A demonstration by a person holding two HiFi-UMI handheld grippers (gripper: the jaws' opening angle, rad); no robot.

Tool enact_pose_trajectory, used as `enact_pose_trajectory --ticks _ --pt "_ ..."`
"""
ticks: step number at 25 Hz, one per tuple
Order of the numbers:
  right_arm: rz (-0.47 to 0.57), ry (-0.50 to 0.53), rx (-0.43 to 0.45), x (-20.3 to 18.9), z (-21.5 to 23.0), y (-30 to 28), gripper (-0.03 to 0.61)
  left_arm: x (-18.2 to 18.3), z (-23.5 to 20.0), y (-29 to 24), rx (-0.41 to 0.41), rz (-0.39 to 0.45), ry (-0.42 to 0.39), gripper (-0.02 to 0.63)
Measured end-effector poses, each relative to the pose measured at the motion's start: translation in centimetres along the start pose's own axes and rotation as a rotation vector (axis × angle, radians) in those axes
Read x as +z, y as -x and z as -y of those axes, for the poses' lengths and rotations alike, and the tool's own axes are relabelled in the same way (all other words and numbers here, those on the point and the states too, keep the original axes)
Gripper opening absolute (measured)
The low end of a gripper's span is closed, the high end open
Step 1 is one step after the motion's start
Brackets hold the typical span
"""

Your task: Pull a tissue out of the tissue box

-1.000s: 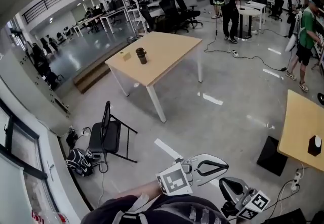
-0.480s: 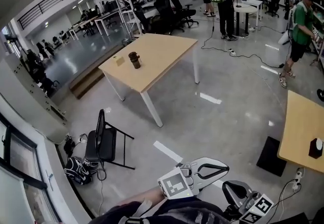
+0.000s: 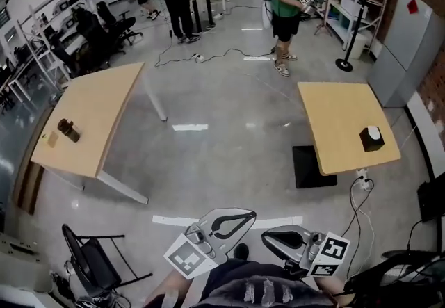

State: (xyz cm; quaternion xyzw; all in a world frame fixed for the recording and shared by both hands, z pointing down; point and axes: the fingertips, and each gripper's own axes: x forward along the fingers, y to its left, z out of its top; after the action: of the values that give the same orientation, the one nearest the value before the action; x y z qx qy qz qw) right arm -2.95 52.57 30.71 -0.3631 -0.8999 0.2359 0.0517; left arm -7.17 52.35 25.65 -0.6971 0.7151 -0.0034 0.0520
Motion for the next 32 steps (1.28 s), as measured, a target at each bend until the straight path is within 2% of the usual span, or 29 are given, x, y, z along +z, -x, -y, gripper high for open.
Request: enact_pose_trajectory --ticks 4,8,13,19,25,29,32 --pt "0.025 0.017 -0.098 0.8 2.3 -0.6 0.0 -0.6 -2.2 -1.1 -0.075 0.025 0.004 0.002" --pt "0.016 0.045 -0.154 0.9 3.5 -2.4 0.0 -1.5 -4.2 -0.9 -0.129 0.044 0.04 0.002" --pt "-0.03 0.101 -0.224 1.6 4.2 -4.2 -0.001 -1.5 -6.5 -0.2 -0.156 0.068 0.075 0.002" --pt "-0.102 0.155 -0.223 1.2 4.9 -5.6 -0.002 -2.5 -7.3 -0.1 -0.15 0.06 0.098 0.002" --pt "-0.154 0.2 -0.183 0.5 5.3 -6.3 0.0 -3.0 -7.8 0.3 -0.097 0.049 0.086 0.002" --pt "-0.153 0.199 -0.159 1.1 5.5 -5.6 -0.002 -2.6 -7.2 -0.6 -0.091 0.02 0.078 0.002" --pt "-0.141 0.208 -0.172 2.0 6.5 -3.7 -0.002 -2.4 -6.6 -3.1 -0.11 -0.001 0.063 0.002"
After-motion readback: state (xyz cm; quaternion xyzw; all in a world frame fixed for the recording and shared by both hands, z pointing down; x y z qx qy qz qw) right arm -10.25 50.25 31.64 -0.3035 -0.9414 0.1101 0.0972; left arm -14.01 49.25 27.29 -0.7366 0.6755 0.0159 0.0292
